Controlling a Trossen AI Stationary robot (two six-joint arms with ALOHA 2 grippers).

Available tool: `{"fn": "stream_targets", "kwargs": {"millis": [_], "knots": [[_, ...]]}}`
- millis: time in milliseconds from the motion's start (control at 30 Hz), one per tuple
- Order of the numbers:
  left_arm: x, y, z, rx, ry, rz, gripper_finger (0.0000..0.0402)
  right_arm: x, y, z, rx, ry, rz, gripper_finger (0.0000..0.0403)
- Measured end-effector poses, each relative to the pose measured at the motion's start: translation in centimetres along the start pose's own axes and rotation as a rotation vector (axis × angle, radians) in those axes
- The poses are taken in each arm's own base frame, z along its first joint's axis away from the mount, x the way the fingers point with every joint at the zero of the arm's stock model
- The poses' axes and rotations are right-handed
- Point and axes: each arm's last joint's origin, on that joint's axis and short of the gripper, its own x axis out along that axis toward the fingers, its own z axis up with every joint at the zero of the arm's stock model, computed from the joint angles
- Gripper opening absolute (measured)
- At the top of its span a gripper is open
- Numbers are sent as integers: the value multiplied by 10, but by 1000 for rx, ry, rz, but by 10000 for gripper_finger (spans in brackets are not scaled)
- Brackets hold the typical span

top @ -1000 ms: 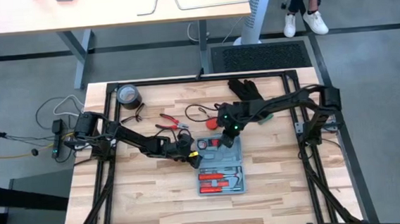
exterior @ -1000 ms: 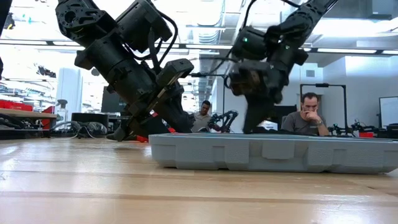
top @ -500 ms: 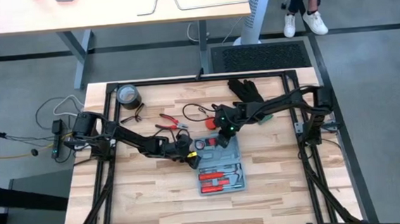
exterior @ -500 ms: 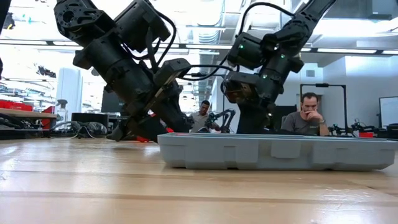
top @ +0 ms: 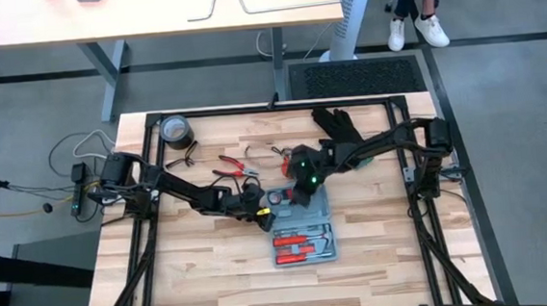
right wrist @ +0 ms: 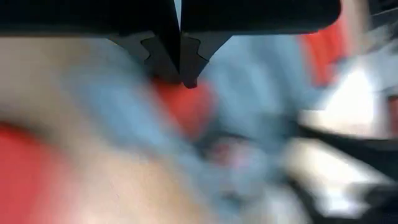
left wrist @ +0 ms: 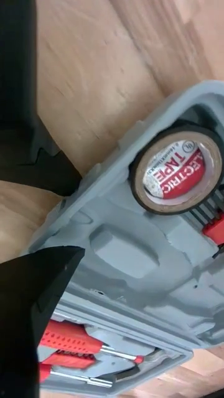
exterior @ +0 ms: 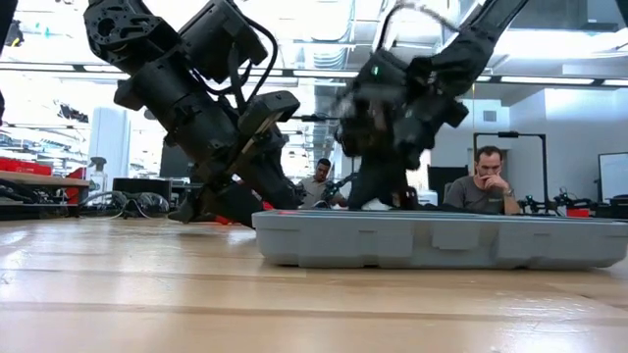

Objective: Prefit tool cases
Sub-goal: Adjust the gray prefit tool case, then remove the black electrical tape from the gray prefit tool case

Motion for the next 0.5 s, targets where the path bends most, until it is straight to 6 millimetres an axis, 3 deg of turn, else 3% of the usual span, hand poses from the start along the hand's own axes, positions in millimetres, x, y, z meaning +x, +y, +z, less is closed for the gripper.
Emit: {"fn": "stream_targets", "kwargs": {"millis": [133, 300, 500], "knots": [[1, 1, 0, 8, -7, 11, 150, -2, 8, 8, -13, -24, 151, 0], [1, 1, 0, 9, -7, 14, 150, -6, 10, 6, 23, -23, 120, 0], [0, 0, 1, 25, 5, -4, 150, -29, 21, 7, -22, -67, 41, 0]]}}
